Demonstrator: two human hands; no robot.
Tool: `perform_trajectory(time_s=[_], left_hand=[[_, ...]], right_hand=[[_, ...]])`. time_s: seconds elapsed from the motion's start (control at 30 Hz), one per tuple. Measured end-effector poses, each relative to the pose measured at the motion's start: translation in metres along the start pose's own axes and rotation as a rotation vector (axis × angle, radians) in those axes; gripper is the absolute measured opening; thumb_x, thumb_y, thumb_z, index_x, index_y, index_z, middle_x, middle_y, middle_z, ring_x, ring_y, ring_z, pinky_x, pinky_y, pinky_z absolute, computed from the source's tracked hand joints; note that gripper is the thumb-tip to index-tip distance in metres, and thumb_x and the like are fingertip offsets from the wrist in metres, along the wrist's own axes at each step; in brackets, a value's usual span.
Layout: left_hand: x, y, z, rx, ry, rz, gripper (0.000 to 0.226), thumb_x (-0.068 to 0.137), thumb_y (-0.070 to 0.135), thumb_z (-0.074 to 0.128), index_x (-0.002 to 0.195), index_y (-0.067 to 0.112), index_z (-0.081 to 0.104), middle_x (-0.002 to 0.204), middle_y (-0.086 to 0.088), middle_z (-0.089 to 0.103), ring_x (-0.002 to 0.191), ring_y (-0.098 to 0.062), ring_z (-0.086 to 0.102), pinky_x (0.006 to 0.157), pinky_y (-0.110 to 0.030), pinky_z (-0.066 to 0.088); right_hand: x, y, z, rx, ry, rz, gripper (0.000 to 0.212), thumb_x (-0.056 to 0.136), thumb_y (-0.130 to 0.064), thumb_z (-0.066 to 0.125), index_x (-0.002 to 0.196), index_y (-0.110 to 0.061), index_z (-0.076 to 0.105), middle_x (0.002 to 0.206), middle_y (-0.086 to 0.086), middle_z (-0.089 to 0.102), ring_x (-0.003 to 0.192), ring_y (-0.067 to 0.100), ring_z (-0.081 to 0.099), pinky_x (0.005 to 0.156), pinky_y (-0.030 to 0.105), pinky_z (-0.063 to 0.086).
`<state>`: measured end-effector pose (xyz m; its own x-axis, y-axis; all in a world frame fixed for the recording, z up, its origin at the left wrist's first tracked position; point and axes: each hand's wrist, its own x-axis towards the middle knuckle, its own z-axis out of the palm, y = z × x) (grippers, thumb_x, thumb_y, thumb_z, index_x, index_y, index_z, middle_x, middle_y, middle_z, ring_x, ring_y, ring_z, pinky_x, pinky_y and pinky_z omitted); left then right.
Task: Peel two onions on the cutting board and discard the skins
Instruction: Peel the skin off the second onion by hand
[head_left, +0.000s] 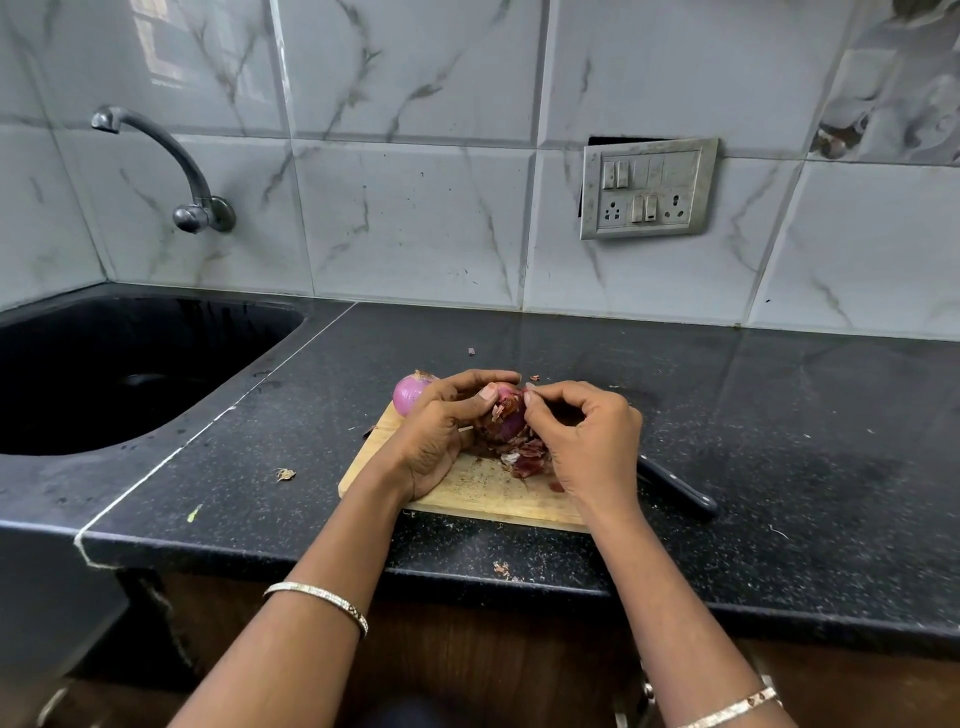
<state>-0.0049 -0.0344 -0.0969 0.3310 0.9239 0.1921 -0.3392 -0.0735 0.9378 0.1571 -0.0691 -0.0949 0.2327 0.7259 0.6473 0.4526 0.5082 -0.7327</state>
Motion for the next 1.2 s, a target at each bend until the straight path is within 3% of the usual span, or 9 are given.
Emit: perform_trajectory(time_s=[0.13, 0.27, 0.4, 0.7, 0.83, 0.97, 1.2], left_hand=[[-0.0005, 0.0000, 0.0005, 0.004, -0.012, -0.005, 0.032, 0.093, 0.013, 0.060, 0.123, 0.005, 0.068, 0.114, -0.014, 0.073, 0.100, -0.023, 0.071, 0.078, -0.032, 0.059], [-0.0012, 0.0012, 0.0013, -0.010, -0.011, -0.011, 0.033, 0.092, 0.013, 0.060, 0.123, 0.005, 0.068, 0.112, -0.013, 0.074, 0.097, -0.023, 0.071, 0.076, -0.032, 0.059], [-0.0014, 0.0016, 0.0019, -0.019, -0.024, -0.020, 0.037, 0.090, 0.017, 0.065, 0.124, 0.004, 0.067, 0.113, -0.014, 0.073, 0.098, -0.023, 0.071, 0.077, -0.032, 0.059], [-0.0029, 0.0012, 0.0018, -0.019, -0.069, -0.025, 0.045, 0.089, 0.022, 0.072, 0.128, 0.001, 0.065, 0.125, -0.023, 0.069, 0.118, -0.033, 0.067, 0.097, -0.038, 0.057], [-0.0024, 0.0024, 0.0043, 0.017, -0.030, -0.042, 0.044, 0.084, 0.014, 0.076, 0.126, 0.003, 0.067, 0.125, -0.021, 0.069, 0.116, -0.035, 0.067, 0.102, -0.044, 0.053], [-0.0004, 0.0007, 0.0019, 0.017, -0.020, -0.048, 0.047, 0.084, 0.011, 0.078, 0.129, 0.006, 0.066, 0.125, -0.017, 0.070, 0.119, -0.032, 0.067, 0.103, -0.043, 0.054], [0.0006, 0.0008, 0.0014, 0.029, 0.003, -0.025, 0.050, 0.079, 0.012, 0.074, 0.129, 0.010, 0.068, 0.122, -0.015, 0.072, 0.111, -0.022, 0.069, 0.099, -0.038, 0.057]], right_hand=[[0.0008, 0.0012, 0.0008, -0.058, 0.006, 0.001, 0.011, 0.084, -0.013, 0.078, 0.081, -0.024, 0.079, 0.074, -0.019, 0.071, 0.077, -0.003, 0.068, 0.073, 0.009, 0.050], [0.0011, 0.0036, 0.0024, -0.085, 0.016, 0.019, 0.007, 0.086, -0.015, 0.075, 0.083, -0.021, 0.077, 0.075, -0.015, 0.071, 0.076, 0.001, 0.068, 0.071, 0.015, 0.053], [0.0018, 0.0039, 0.0029, -0.086, 0.020, 0.037, 0.006, 0.087, -0.016, 0.074, 0.085, -0.020, 0.077, 0.076, -0.015, 0.071, 0.077, 0.000, 0.067, 0.070, 0.011, 0.051], [0.0030, 0.0048, 0.0034, -0.068, 0.027, 0.067, 0.004, 0.090, -0.017, 0.074, 0.088, -0.017, 0.077, 0.077, -0.013, 0.071, 0.078, -0.001, 0.066, 0.068, 0.007, 0.048], [0.0037, 0.0053, 0.0026, -0.054, 0.047, 0.114, 0.004, 0.090, -0.015, 0.073, 0.091, -0.017, 0.076, 0.081, -0.012, 0.072, 0.079, -0.003, 0.066, 0.069, 0.006, 0.048], [0.0040, 0.0054, -0.0001, 0.012, 0.061, 0.182, 0.018, 0.088, -0.009, 0.072, 0.102, -0.020, 0.075, 0.087, -0.012, 0.072, 0.080, -0.003, 0.067, 0.072, 0.011, 0.055], [0.0027, 0.0024, 0.0008, 0.015, -0.044, 0.126, 0.004, 0.087, -0.028, 0.079, 0.091, -0.028, 0.077, 0.083, -0.017, 0.074, 0.083, -0.003, 0.068, 0.076, 0.015, 0.052]])
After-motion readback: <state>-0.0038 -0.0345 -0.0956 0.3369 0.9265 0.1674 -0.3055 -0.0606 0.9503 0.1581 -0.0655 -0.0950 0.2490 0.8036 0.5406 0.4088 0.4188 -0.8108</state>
